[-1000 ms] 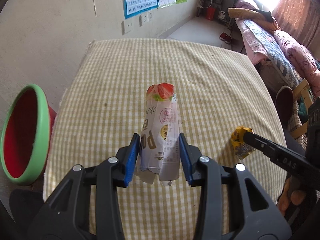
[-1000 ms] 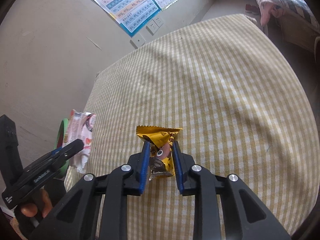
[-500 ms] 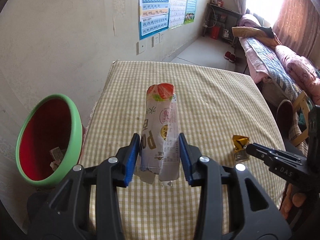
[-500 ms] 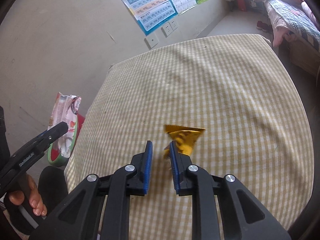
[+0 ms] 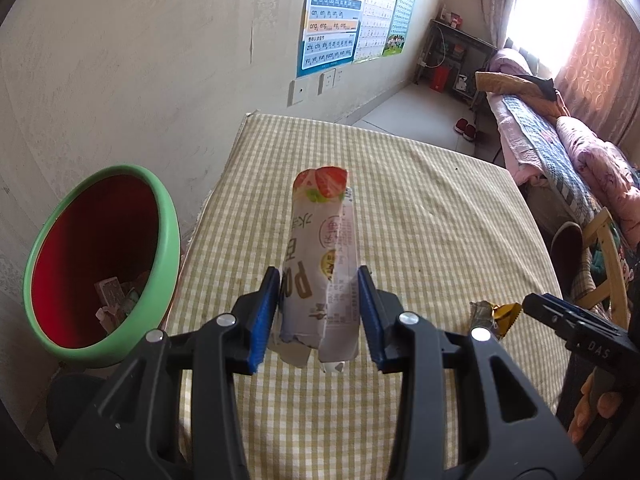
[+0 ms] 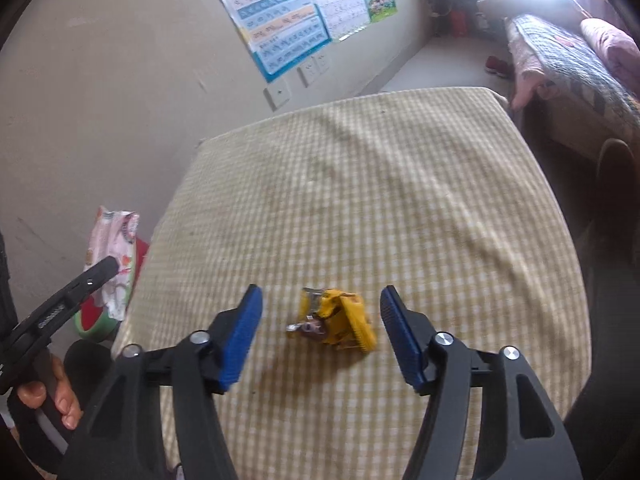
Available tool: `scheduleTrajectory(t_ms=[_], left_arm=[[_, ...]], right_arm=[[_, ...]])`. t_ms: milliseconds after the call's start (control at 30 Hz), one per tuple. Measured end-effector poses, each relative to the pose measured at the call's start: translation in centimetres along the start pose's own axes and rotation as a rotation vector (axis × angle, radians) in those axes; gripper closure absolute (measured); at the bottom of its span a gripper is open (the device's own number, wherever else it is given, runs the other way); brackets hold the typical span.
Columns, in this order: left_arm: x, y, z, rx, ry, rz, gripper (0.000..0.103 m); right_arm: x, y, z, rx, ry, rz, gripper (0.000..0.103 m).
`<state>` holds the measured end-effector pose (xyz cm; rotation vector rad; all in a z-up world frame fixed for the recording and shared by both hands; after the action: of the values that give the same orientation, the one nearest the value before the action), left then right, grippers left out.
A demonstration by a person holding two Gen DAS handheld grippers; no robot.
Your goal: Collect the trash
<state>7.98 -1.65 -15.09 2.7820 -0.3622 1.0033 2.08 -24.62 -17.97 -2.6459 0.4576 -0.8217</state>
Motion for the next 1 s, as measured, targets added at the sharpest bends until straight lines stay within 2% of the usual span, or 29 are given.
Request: scheduleTrajectory(t_ms=[167,267,300,333,400,600,1000], left_arm=[[-0.4,0.2,0.5,-0.014,-0.018,0.001,0.065],[-0.4,0.2,0.6,-0.012,-0.021,0.005,0.065],[-0.4,0.2,0.6,-0.009,-0.021,0.006,0.065],[-0.3,0.2,0.6,-0.008,-0.021,0.006,0.065],[-0.3,0.1,0.6,-0.007,-0.023,0.004,0.065],[-0.2,0.1,0.7,-0.008,-0.023,0.009,0.065],[0.8,-0.8,-1.3,0.013,0.035,0.001,0.065]], right_arm=[[-0.9,0.8,2.9,-0.021,-0.1,0.003,0.034],[-1.1,0.3,4.4,-0.008,-0.115,-0.006,0.035],[-1.1,0.2,5.0,-0.005,-0.122,-0.012,0.045],[-1.1,0.0,5.3,-0.004,-0.132,-0.016,0.06],[-1.4,-0.3,5.6,-0.003,-0.148,-0.023,0.068],[-0.4,-1.7,2.5,0.042,-0.062,-0.043,0.071],[1.2,-7.5,-2.2,0.153,0.022,-0.115,0.07]])
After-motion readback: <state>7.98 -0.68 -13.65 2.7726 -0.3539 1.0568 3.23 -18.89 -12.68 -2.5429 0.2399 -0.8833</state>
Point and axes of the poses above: each gripper's, at about its wrist camera, not at the fingertips, and z roughly the way its jaws point, y to its right, x to its top, the point moved 6 cm from there along z, roughly the way its jaws point, and after that the axes turned 5 degrees about z, right-handed, at the moved point
